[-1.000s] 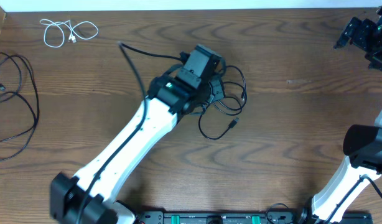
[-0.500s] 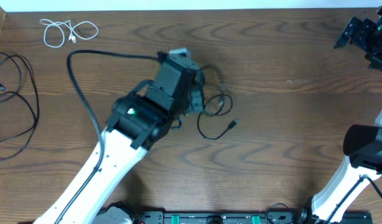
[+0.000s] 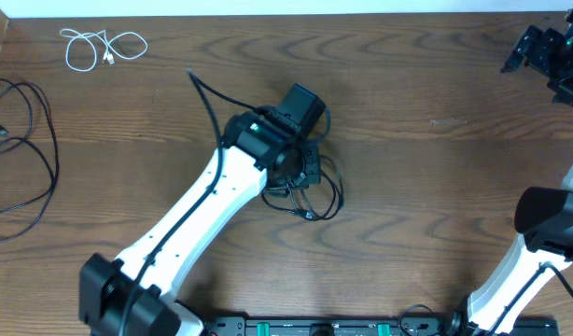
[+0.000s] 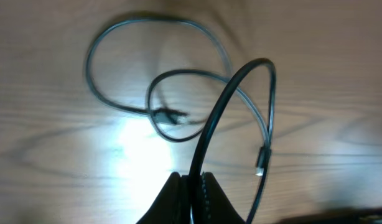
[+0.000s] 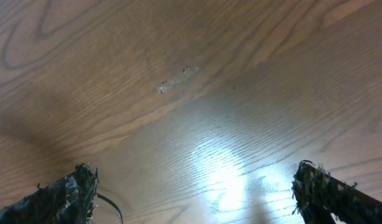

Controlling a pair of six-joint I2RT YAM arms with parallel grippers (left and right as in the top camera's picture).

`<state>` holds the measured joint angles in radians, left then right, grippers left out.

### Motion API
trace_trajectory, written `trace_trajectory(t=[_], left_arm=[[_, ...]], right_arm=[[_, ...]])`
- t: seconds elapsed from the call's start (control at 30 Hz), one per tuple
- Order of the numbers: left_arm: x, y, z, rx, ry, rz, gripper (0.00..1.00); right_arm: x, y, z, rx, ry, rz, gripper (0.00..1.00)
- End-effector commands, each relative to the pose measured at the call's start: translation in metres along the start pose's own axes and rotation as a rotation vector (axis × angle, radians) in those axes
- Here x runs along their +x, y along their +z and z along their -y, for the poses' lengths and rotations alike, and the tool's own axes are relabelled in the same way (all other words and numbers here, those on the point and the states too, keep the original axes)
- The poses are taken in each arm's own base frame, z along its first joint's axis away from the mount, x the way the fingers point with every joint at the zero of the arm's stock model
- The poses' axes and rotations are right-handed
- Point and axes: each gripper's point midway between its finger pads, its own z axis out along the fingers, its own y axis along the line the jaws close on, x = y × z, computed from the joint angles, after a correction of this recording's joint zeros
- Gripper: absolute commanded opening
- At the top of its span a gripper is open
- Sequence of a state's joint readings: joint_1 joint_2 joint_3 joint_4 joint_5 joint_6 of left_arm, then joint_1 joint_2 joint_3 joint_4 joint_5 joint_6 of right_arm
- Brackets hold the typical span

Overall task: Untangle cables
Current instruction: 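Lift and pull the black cable loop with the left gripper, then grasp the last black cable with the left gripper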

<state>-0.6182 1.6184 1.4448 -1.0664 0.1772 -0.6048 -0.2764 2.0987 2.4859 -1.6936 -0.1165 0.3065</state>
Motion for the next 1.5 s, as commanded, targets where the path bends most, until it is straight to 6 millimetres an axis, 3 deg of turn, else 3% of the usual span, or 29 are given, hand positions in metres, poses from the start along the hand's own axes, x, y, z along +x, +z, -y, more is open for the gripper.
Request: trace_trajectory(t=[0.0, 0.3, 0.33, 0.4, 0.5, 0.53, 0.73, 0.97, 1.13, 1.23, 1.37, 1.47], left_arm=[[-0.006, 0.014, -0.029, -0.166, 0.015, 0.005, 0.08], [-0.034, 0.013, -0.077, -0.266, -0.104, 0.045, 0.11], [-0.036, 0.012, -0.082, -0.267, -0.120, 0.046, 0.17], [-0.039, 0.011, -0.089, -0.267, -0.141, 0.042, 0.46], [-0.039, 0.011, -0.088, -0.247, -0.103, 0.024, 0.67], [-0.039, 0.011, -0.089, -0.247, -0.093, 0.023, 0.70], [-0.039, 0.017, -0.089, -0.250, -0.093, 0.015, 0.70], [-0.036, 0.053, -0.098, -0.283, -0.070, -0.044, 0.78], [-0.052, 0.076, -0.102, -0.277, 0.035, -0.049, 0.93], [-0.059, 0.087, -0.107, -0.263, 0.083, -0.062, 0.94], [-0.044, 0.106, -0.087, -0.079, 0.325, -0.186, 0.95], [-0.041, 0.113, -0.087, -0.063, 0.366, -0.209, 0.95]], right_arm=[[0.001, -0.016, -0.003, -0.016, -0.004, 0.040, 0.99], [0.001, -0.016, -0.003, -0.015, -0.003, 0.040, 0.99], [0.001, -0.016, -0.003, -0.015, -0.003, 0.040, 0.99], [0.001, -0.016, -0.003, -0.015, -0.003, 0.040, 0.99], [0.001, -0.016, -0.003, -0.016, -0.003, 0.040, 0.99], [0.001, -0.016, -0.003, -0.015, -0.003, 0.040, 0.99], [0.001, -0.016, -0.003, -0.015, -0.003, 0.040, 0.99], [0.001, -0.016, -0.003, -0.015, -0.003, 0.040, 0.99], [0.001, -0.016, -0.003, -0.015, -0.003, 0.040, 0.99], [0.001, -0.016, -0.003, -0.015, -0.003, 0.040, 0.99], [0.001, -0.016, -0.003, -0.015, -0.003, 0.040, 0.99], [0.001, -0.016, -0.003, -0.015, -0.003, 0.040, 0.99]])
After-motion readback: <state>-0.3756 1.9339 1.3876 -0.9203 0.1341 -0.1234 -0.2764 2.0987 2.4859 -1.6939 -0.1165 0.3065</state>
